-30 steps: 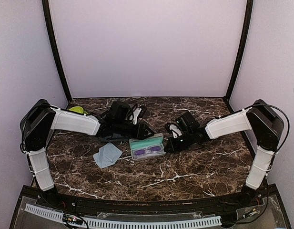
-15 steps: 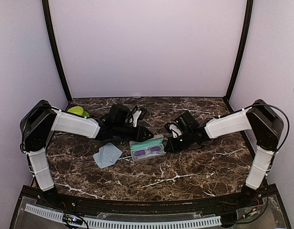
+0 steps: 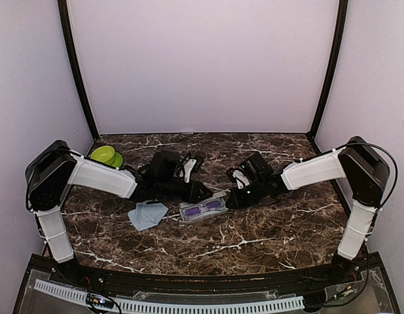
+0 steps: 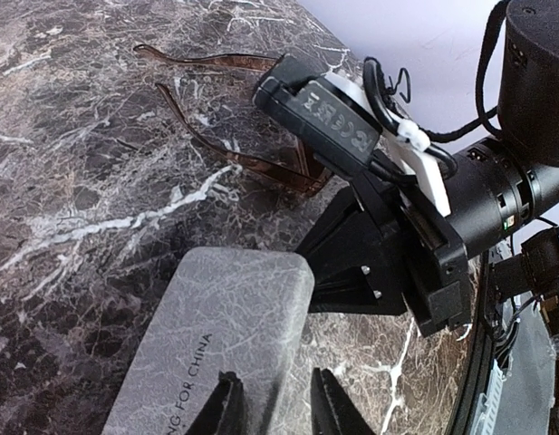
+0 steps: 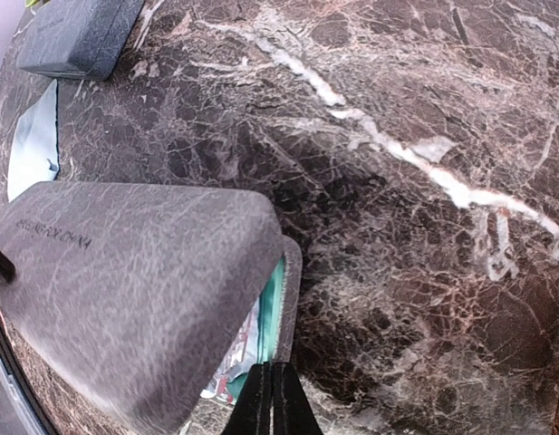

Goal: Organize the sunglasses
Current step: Close the case with sunglasses at the center of the board.

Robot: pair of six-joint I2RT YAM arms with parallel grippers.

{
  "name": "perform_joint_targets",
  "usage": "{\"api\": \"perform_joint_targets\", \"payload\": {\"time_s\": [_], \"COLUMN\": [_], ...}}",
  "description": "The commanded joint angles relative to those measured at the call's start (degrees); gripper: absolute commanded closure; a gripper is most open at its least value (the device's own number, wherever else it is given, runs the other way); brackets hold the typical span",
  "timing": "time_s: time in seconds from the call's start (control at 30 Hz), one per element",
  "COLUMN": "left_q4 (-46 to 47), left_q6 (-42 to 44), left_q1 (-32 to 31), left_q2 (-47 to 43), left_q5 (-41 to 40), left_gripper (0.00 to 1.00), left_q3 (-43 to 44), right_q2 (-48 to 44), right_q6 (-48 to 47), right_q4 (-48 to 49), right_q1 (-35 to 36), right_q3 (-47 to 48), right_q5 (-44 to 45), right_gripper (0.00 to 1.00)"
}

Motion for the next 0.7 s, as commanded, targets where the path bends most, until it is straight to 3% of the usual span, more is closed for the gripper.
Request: {"api": "perform_joint_targets", "payload": {"time_s": [0.0,0.43,0.67], "left_q4": [-3.3,-4.3,-8.5], "left_q6": [-0.8,-0.4,3.7], "left_q1": [-2.2,-3.1,-3.1], "left_q2": [-0.3,-2.1,-6.3], "left_q5": [0.1,-2.0,-5.3], "left_gripper": [0.73,0.72,0.54], "left_q3": [-2.3,-3.8,-2.6], "right_q2": [1.2,-0.1,-0.3], "right_q6": [0.1,-0.6,-1.3], "right_q4": [1.1,0.6,-0.6], "right_q1": [1.2,1.4,1.3], "right_q3": [0.4,0.4,0.9], "right_q5": [0.8,1.6,1.9], "right_gripper": [0.98,0.98,0.98]}}
